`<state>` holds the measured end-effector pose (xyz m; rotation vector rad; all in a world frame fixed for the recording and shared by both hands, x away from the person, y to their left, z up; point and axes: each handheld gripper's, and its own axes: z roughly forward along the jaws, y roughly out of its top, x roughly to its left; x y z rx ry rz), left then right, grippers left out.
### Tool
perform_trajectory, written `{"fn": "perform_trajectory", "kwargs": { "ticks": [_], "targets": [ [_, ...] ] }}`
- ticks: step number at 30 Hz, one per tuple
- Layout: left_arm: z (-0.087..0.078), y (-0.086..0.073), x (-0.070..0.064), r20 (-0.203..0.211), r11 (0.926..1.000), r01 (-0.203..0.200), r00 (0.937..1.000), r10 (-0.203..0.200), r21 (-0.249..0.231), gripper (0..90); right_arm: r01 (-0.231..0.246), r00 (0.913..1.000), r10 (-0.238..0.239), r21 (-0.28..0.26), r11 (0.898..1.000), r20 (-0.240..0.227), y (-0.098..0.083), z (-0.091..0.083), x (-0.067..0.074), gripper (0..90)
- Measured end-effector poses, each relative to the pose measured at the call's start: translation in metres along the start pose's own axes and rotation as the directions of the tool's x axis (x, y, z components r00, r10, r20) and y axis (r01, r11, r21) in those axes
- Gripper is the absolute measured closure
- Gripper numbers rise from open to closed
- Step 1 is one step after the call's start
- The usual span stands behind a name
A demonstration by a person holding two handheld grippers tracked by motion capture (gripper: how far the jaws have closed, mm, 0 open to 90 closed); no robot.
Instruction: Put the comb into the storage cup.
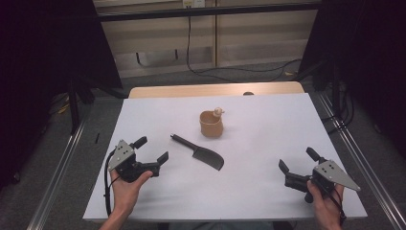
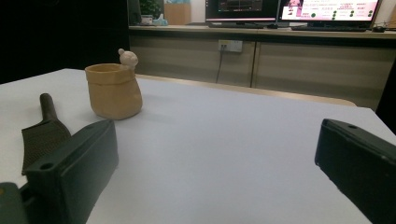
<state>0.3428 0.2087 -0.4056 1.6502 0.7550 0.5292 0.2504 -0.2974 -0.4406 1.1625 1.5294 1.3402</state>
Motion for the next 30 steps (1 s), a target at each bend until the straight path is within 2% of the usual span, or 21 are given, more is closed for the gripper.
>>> {"fn": "perform_trajectory", "kwargs": {
  "ticks": [9,14,16,18,20,25,28,30],
  "targets": [
    [0.016,0.001,0.003,0.0,0.9993,-0.033,0.9995,0.033,0.016,2.8,0.002,1.0,-0.002,-0.002,1.0,-0.003,0.0,0.0,0.001,0.0],
    [0.024,0.004,0.005,-0.01,0.9994,-0.028,0.9996,0.028,-0.019,2.8,-0.001,1.0,0.001,0.002,1.0,-0.002,0.0,0.0,-0.001,0.0],
    [0.028,0.005,0.006,-0.009,0.9992,-0.038,0.9992,0.038,-0.011,2.7,-0.002,1.0,0.002,-0.002,1.0,0.003,0.0,0.0,-0.002,0.0],
    [0.034,0.004,0.008,0.011,0.9987,-0.051,0.9986,0.051,-0.004,2.7,0.0,1.0,0.0,-0.001,1.0,0.003,0.0,0.0,-0.002,0.0],
    [0.038,0.002,0.01,-0.002,0.9981,-0.061,0.9981,0.061,-0.009,3.0,-0.001,1.0,0.001,-0.002,1.0,-0.001,0.0,0.0,-0.001,0.0],
    [0.044,0.0,0.015,-0.002,0.9989,-0.045,0.999,0.045,-0.009,3.6,0.007,1.0,-0.007,-0.002,1.0,0.005,0.001,-0.002,0.0,0.0],
    [0.044,0.002,0.018,-0.022,0.999,-0.04,0.999,0.04,-0.017,3.9,0.007,0.9999,-0.007,0.0,1.0,0.007,0.001,-0.001,0.0,0.0],
    [0.046,0.003,0.021,-0.021,0.9991,-0.037,0.9991,0.037,-0.019,4.0,0.011,0.9999,-0.011,-0.001,1.0,0.005,0.001,-0.001,0.001,0.0]
  ]
}}
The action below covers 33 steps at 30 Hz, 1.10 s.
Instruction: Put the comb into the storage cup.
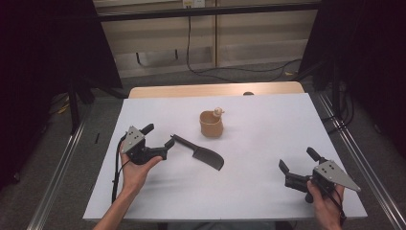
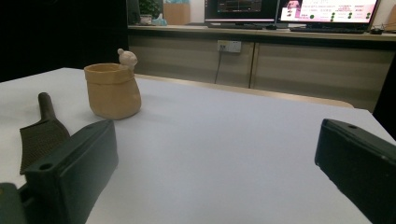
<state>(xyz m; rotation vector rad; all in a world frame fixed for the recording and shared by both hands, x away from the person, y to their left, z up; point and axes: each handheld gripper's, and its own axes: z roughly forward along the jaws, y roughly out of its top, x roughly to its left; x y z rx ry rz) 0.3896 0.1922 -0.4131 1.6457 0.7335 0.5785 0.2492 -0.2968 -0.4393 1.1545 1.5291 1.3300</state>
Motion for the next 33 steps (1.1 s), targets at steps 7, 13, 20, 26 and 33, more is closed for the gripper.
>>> {"fn": "perform_trajectory", "kwargs": {
  "ticks": [7,13,20,26,33],
  "targets": [
    [0.014,0.007,-0.001,0.016,0.9999,-0.01,0.9998,0.01,0.006,4.9,0.004,1.0,-0.004,-0.003,1.0,0.001,0.0,-0.001,0.001,0.0],
    [0.023,0.012,0.001,0.004,0.9993,-0.032,0.9995,0.031,0.018,11.0,0.0,1.0,0.0,-0.005,1.0,0.002,0.0,-0.002,-0.001,0.0],
    [0.035,0.019,0.009,-0.016,0.9999,-0.01,0.9998,0.01,0.009,15.7,0.005,1.0,-0.005,-0.008,1.0,-0.003,0.001,-0.001,0.001,0.0],
    [0.045,0.022,0.011,-0.015,0.9999,-0.01,0.9998,0.011,0.013,19.8,0.0,1.0,0.0,-0.004,1.0,-0.004,0.0,-0.001,0.0,0.0],
    [0.046,0.018,0.013,0.017,0.9986,-0.017,0.9997,0.016,0.05,29.4,0.001,1.0,-0.001,-0.003,1.0,-0.007,0.0,-0.001,0.001,0.0]
  ]
}}
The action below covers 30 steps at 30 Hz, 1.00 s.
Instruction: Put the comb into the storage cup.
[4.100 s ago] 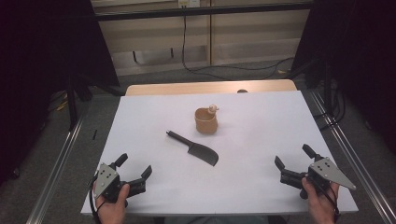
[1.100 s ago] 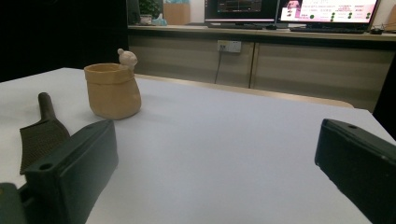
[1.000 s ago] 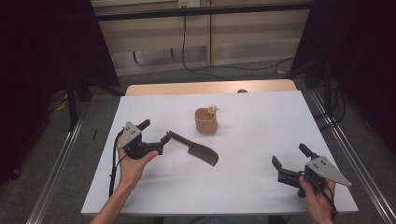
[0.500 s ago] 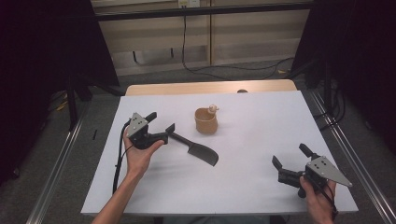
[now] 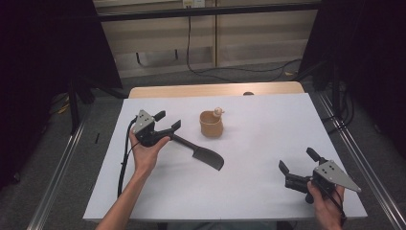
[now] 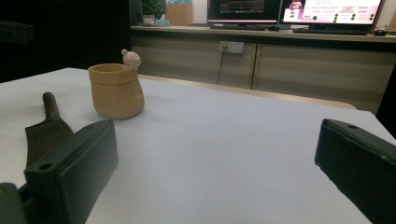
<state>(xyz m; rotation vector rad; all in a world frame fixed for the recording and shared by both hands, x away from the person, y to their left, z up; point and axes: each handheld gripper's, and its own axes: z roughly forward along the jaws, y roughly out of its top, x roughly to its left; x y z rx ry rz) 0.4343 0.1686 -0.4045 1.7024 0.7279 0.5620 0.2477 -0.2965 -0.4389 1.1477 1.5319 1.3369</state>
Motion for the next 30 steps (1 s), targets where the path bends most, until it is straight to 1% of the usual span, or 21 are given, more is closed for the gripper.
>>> {"fn": "perform_trajectory", "kwargs": {
  "ticks": [2,4,5,6,7,8,9,10,11,12,13,14,15,17,24,25,26,27,28,29,30],
  "targets": [
    [0.001,-0.001,-0.001,0.002,0.9997,-0.024,0.9997,0.024,0.008,39.6,0.003,1.0,-0.003,-0.001,1.0,-0.004,0.0,0.0,0.0,0.0],
    [0.002,-0.001,-0.001,0.011,0.9999,-0.017,0.9998,0.017,0.001,45.5,0.001,1.0,-0.001,-0.003,1.0,-0.006,0.0,0.0,0.0,0.0],
    [0.002,-0.001,0.0,0.012,0.9995,-0.03,0.9995,0.03,0.005,50.8,0.002,1.0,-0.002,-0.003,1.0,-0.008,0.0,0.0,0.0,0.0],
    [0.002,-0.001,-0.001,0.01,0.9998,-0.019,0.9998,0.019,-0.001,53.3,0.001,1.0,-0.001,-0.003,1.0,-0.006,0.0,-0.001,0.0,0.0],
    [0.003,-0.001,-0.001,0.02,0.9999,-0.014,0.9997,0.014,0.0,56.5,0.001,1.0,-0.001,-0.003,1.0,-0.005,0.0,-0.001,0.0,0.0],
    [0.004,-0.002,-0.001,0.028,0.9999,-0.016,0.9995,0.016,0.002,62.6,0.0,1.0,0.0,-0.002,1.0,-0.005,0.0,-0.002,0.0,0.0],
    [0.004,-0.002,-0.001,0.036,0.9999,-0.015,0.9992,0.015,0.007,62.6,0.0,1.0,0.0,-0.002,1.0,-0.005,0.0,-0.002,0.0,0.0],
    [0.004,-0.002,0.0,0.048,0.9999,-0.002,0.9989,0.001,0.012,71.5,0.001,1.0,-0.001,-0.003,1.0,-0.003,0.0,-0.002,-0.001,0.0],
    [0.004,-0.002,0.0,0.048,0.9999,-0.002,0.9989,0.001,0.012,80.2,0.001,1.0,-0.001,-0.003,1.0,-0.003,0.0,-0.002,-0.001,0.0],
    [0.005,-0.003,0.001,0.071,0.9997,0.01,0.9974,-0.012,0.024,84.2,-0.001,1.0,0.001,-0.004,1.0,-0.001,0.0,-0.003,-0.001,0.0],
    [0.005,-0.003,0.001,0.071,0.9997,0.01,0.9974,-0.012,0.024,86.7,-0.001,1.0,0.001,-0.004,1.0,-0.001,0.0,-0.003,-0.001,0.0],
    [0.005,-0.003,0.001,0.073,0.9995,0.009,0.9973,-0.011,0.03,86.7,-0.001,1.0,0.001,-0.004,1.0,0.0,0.0,-0.003,-0.001,0.0],
    [0.006,-0.003,0.001,0.079,0.9993,0.016,0.9967,-0.019,0.034,90.0,-0.002,1.0,0.002,-0.009,1.0,0.003,0.001,-0.003,-0.001,0.0],
    [0.007,-0.005,0.002,0.078,0.9984,0.018,0.9967,-0.022,0.053,90.0,-0.001,1.0,0.001,-0.008,1.0,0.005,0.001,-0.004,-0.001,0.0],
    [0.007,-0.006,0.005,0.084,0.9976,0.026,0.996,-0.032,0.064,90.0,-0.002,1.0,0.002,-0.008,1.0,0.004,0.001,-0.004,-0.001,0.0],
    [0.007,-0.006,0.005,0.087,0.9974,0.032,0.9955,-0.038,0.065,90.0,-0.002,1.0,0.002,-0.008,1.0,0.004,0.001,-0.004,-0.001,0.0],
    [0.007,-0.006,0.005,0.091,0.996,0.035,0.995,-0.042,0.083,90.0,-0.001,1.0,0.001,-0.008,1.0,0.004,0.001,-0.004,-0.001,0.0],
    [0.007,-0.006,0.005,0.091,0.996,0.035,0.995,-0.042,0.083,90.0,-0.001,1.0,0.001,-0.008,1.0,0.004,0.001,-0.004,-0.001,0.0],
    [0.008,-0.007,0.005,0.095,0.9948,0.041,0.9943,-0.05,0.094,90.0,-0.001,1.0,0.001,-0.01,1.0,0.003,0.001,-0.004,-0.001,0.0],
    [0.01,-0.009,0.005,0.088,0.9933,0.041,0.9949,-0.05,0.108,90.0,-0.002,1.0,0.002,-0.009,1.0,0.002,0.001,-0.004,-0.001,0.0],
    [0.011,-0.011,0.005,0.09,0.9912,0.041,0.9946,-0.052,0.126,90.0,-0.003,1.0,0.003,-0.008,1.0,0.003,0.001,-0.004,-0.001,0.0]
  ]
}}
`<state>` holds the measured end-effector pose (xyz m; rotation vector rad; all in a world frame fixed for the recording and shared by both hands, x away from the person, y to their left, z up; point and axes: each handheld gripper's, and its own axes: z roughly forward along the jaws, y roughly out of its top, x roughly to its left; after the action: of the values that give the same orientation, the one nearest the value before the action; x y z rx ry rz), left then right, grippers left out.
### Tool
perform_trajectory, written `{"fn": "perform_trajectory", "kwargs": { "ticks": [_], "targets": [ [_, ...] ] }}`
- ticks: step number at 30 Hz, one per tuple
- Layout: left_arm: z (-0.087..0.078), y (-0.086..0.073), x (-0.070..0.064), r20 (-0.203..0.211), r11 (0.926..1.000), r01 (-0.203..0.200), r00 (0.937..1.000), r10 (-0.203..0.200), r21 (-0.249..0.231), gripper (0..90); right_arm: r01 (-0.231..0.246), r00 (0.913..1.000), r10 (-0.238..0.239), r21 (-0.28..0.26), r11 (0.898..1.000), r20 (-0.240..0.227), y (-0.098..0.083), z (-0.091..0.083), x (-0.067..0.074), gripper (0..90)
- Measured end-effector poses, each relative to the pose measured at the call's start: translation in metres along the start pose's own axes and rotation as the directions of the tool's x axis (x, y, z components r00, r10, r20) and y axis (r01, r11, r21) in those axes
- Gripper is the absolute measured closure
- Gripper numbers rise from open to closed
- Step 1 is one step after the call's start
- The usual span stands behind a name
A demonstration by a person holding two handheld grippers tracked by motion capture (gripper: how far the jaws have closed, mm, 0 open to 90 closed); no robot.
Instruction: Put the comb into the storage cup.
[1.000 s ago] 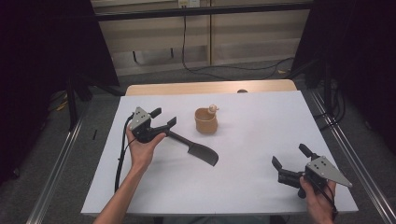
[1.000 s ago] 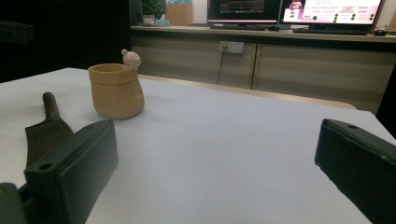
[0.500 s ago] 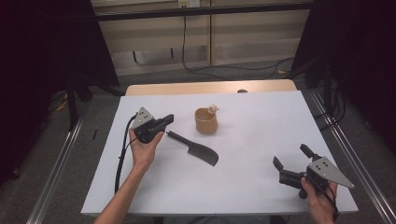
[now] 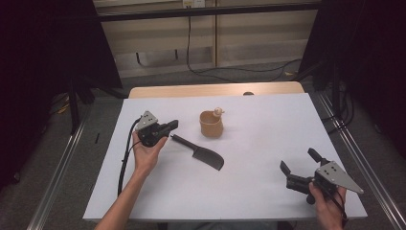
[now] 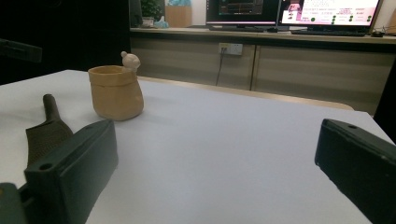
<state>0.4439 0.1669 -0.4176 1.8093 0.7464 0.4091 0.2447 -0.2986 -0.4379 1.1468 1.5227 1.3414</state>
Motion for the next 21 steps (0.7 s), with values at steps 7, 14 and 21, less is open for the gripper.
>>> {"fn": "perform_trajectory", "kwargs": {
  "ticks": [7,14,21],
  "targets": [
    [0.012,-0.004,0.0,0.008,0.9987,0.002,1.0,-0.002,0.052,90.0,0.001,1.0,-0.001,0.001,1.0,0.001,0.0,0.0,0.0,0.0],
    [0.024,-0.005,0.005,0.002,0.9933,0.015,0.9999,-0.015,0.115,90.0,0.004,1.0,-0.004,0.004,1.0,0.003,0.0,0.0,0.0,0.0],
    [0.033,-0.01,0.008,0.008,0.9816,0.008,0.9999,-0.01,0.191,90.0,0.004,1.0,-0.004,0.007,1.0,0.003,-0.001,0.001,0.0,0.0]
  ]
}}
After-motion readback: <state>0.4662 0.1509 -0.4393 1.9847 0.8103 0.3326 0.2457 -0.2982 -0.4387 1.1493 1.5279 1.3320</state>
